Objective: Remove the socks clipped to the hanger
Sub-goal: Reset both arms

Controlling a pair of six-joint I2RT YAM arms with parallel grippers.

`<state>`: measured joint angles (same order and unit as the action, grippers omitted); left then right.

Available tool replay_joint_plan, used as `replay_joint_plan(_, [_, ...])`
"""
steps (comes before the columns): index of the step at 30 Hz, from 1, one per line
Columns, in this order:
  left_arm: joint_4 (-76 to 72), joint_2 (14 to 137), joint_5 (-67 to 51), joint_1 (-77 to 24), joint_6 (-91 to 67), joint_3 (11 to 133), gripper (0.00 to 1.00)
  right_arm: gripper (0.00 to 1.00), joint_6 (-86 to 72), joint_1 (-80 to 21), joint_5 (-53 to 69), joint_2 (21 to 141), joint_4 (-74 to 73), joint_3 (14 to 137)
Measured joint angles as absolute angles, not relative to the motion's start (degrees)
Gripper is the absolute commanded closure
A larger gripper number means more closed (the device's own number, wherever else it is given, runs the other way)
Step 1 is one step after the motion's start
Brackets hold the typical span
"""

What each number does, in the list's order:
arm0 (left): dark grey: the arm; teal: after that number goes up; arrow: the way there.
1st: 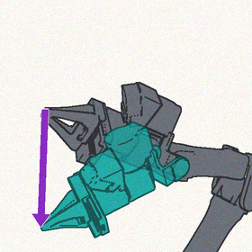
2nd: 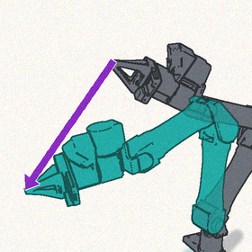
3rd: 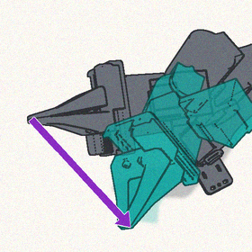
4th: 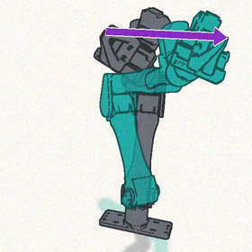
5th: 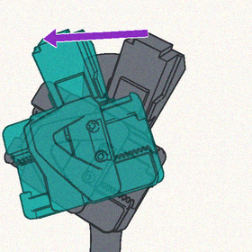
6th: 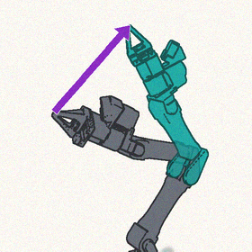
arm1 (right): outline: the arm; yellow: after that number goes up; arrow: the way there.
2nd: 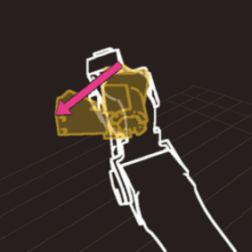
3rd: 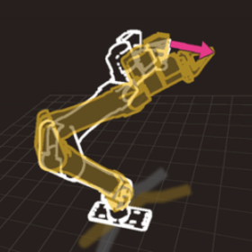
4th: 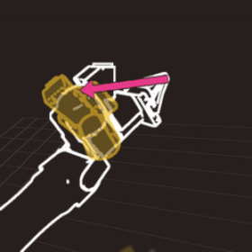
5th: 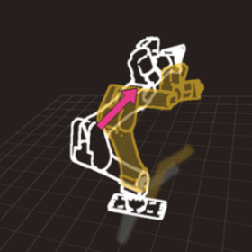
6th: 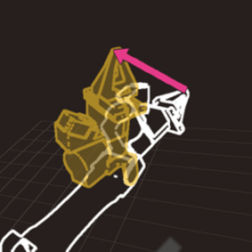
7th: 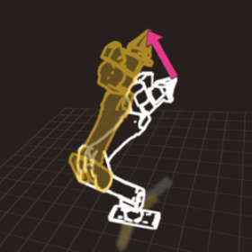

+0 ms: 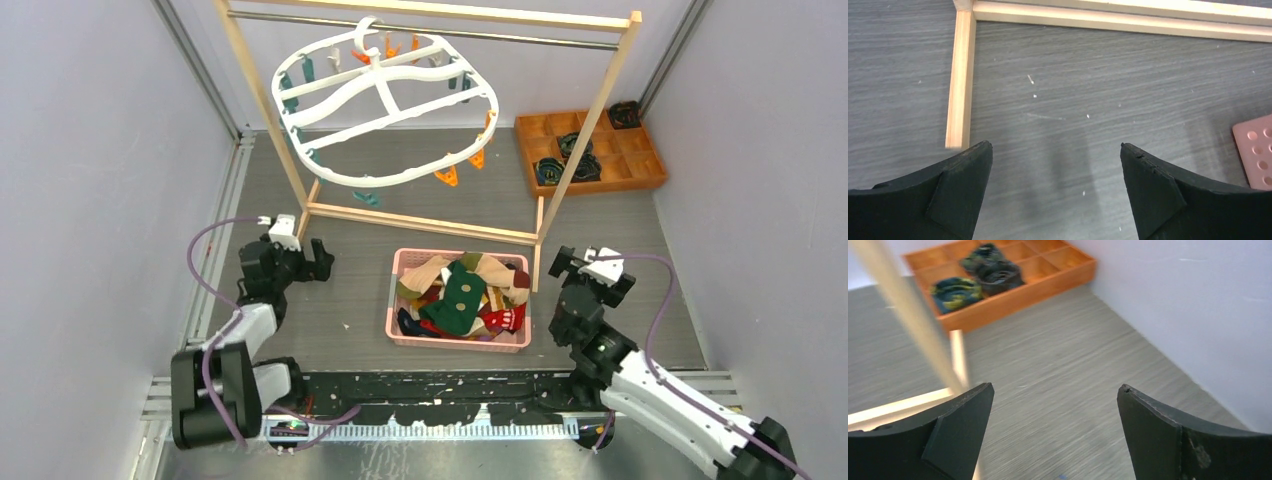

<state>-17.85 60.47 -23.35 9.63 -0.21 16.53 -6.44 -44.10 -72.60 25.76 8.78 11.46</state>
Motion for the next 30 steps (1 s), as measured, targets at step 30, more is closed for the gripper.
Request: replay_joint_plan(30, [-55.37, 90.61, -11.92, 3.11, -4.12, 20.38, 0.00, 0.00, -8.93, -2.81, -33.54, 88.60, 54.22, 19.09])
